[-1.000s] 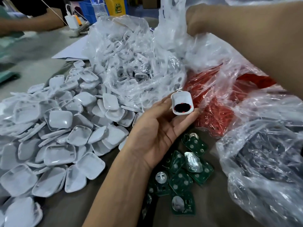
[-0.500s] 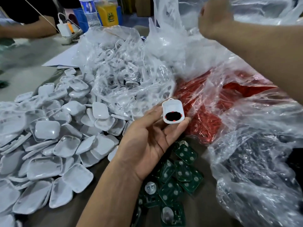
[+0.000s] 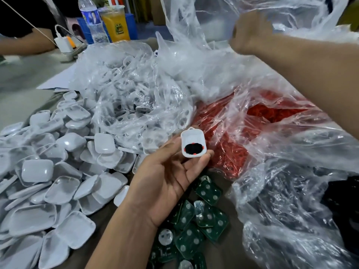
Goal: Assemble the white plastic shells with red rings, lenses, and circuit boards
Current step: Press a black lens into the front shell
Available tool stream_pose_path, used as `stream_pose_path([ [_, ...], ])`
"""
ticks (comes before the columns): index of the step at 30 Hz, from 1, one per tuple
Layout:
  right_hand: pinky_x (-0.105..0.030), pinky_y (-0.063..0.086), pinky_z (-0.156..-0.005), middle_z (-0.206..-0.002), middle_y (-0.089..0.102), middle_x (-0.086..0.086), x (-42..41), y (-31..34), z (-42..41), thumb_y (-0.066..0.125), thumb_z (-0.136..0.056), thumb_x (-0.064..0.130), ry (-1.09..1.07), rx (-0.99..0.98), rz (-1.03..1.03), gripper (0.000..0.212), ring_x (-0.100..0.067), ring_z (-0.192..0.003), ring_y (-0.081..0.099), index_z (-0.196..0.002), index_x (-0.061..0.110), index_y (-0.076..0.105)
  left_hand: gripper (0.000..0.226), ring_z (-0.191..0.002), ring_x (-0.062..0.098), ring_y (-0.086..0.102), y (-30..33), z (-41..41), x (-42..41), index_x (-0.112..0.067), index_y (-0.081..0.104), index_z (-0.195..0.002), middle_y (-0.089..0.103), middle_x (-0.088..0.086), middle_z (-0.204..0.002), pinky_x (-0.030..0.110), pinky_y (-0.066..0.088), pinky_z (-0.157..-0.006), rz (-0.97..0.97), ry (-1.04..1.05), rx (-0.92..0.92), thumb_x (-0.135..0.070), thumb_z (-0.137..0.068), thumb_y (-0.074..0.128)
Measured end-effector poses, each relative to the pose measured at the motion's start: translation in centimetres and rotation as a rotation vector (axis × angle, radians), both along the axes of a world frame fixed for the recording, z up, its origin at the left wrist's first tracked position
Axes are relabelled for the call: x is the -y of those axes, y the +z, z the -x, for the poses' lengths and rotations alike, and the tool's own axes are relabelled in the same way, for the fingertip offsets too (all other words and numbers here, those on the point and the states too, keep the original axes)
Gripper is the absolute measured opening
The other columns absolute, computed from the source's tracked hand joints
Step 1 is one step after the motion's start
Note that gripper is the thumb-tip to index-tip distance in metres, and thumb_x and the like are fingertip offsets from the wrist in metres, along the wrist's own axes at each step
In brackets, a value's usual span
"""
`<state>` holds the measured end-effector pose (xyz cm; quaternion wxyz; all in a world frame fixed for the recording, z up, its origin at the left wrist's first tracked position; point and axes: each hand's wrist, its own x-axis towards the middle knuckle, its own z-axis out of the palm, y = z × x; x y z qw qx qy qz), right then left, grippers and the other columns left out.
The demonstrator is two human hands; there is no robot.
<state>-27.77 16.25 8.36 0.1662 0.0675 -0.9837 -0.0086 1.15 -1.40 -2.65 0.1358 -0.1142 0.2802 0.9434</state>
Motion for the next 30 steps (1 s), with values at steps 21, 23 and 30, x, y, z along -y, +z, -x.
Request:
stream_pose_path([
  [21,-0.04,0.047,-0.082,-0.135,0.058,-0.021,4.7,-3.0,-12.0,0.073,-0.094,0.029,-0.009,0.141,-0.06,0.041,-0.04,-0.122,0.06,-0.128,0.008,0.064,0.046,-0.082,0.033,0.074,0.6,-1.1,-0.3,-0.004,0.057,-0.136,0.072,0.021,-0.103,0.03,0.064,-0.07,-0.016,-0.009,-0.001,-0.014,-0.091,0.056],
  [23,-0.04,0.046,-0.082,-0.132,0.061,-0.022,4.0,-3.1,-12.0,0.071,-0.097,0.025,0.0,0.138,-0.051,0.036,-0.042,-0.121,0.061,-0.127,0.006,0.065,0.049,-0.082,0.033,0.074,0.7,-1.3,-0.4,-0.004,0.055,-0.138,0.072,0.022,-0.105,0.03,0.064,-0.071,-0.036,-0.011,-0.006,-0.013,-0.09,0.057],
  [30,-0.035,0.045,-0.071,-0.08,0.055,-0.018,2.0,-1.5,-11.7,0.06,-0.101,0.006,0.14,0.043,0.129,0.038,-0.033,-0.077,0.054,-0.065,0.007,0.047,0.046,-0.089,0.03,0.072,0.7,-1.3,-0.2,-0.01,0.053,-0.147,0.071,0.025,-0.116,0.031,0.061,-0.079,-0.043,-0.025,-0.029,-0.015,-0.102,0.049],
])
